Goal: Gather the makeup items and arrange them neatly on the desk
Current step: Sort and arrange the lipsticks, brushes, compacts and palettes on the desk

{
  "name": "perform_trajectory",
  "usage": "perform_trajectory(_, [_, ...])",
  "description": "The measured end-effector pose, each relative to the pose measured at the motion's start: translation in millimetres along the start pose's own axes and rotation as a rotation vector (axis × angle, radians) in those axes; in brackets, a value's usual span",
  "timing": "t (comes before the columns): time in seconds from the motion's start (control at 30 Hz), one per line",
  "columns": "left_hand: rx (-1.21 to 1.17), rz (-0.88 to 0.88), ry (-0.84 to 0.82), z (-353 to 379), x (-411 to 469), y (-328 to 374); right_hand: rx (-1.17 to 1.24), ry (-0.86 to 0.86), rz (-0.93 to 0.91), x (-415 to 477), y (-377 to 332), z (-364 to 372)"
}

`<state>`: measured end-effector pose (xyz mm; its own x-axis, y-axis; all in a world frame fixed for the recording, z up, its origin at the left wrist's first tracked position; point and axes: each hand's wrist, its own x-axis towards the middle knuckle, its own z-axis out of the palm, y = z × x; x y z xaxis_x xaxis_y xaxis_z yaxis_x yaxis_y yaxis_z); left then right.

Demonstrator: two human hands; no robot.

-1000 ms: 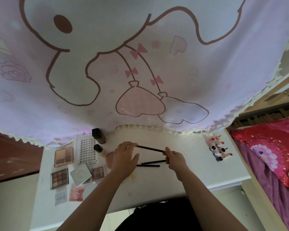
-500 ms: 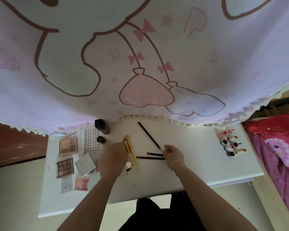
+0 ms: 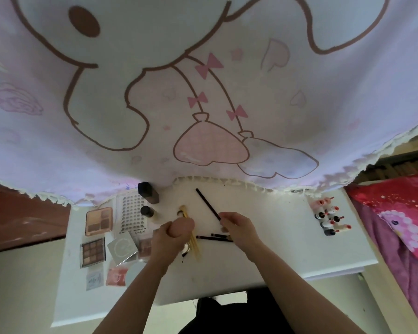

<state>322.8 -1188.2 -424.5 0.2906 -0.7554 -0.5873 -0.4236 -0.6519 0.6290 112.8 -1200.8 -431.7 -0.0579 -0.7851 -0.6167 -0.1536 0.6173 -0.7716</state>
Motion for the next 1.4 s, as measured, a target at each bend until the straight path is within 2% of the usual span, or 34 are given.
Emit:
perform_trajectory(0.17, [-0.405, 0.05, -0.251, -11, -10, 19, 0.006, -0.186, -0.163, -23, -34, 4])
perform_trajectory(0.4, [-0.717, 0.123, -0.438, -12, -21, 37, -0.064, -0.097, -0.333, -43, -50, -8])
perform_trajectory(0.57, [-0.735, 0.162, -0.423, -4, -33, 50, -0.057, -0.073, -0.352, -53, -48, -16])
perform_trajectory(0.7, [-0.664, 0.131, -0.383, 0, -36, 58, -0.112, -0.072, -0.399, -57, -42, -17])
perform_trajectory(0.83, [-0.586, 0.087, -0.429, 3, -36, 63, -0.209, 0.085, -0.546, -57, -44, -15])
perform_trajectory(0.93, [-0.614, 0.188, -0.448, 3, -37, 65, -0.271, 0.1, -0.585, -58, -47, -13])
perform_trajectory(1.03, [-0.598, 0.277, -0.486, 2, -43, 69, -0.323, 0.04, -0.591, -59, -49, -12])
perform_trajectory(1.1, [-0.615, 0.25, -0.457, 1, -43, 72, -0.31, 0.004, -0.599, -61, -49, -13])
perform_trajectory(1.17, [-0.655, 0.201, -0.498, -1, -42, 74, -0.273, -0.037, -0.584, -62, -50, -16])
perform_trajectory(1.23, [-0.745, 0.08, -0.542, -6, -41, 75, -0.284, -0.063, -0.574, -61, -50, -21])
perform_trajectory(1.3, [-0.81, -0.012, -0.567, -5, -41, 77, -0.349, -0.053, -0.584, -60, -51, -23])
perform_trajectory(1.4, [-0.813, -0.028, -0.568, -1, -44, 78, -0.402, -0.019, -0.629, -62, -52, -23])
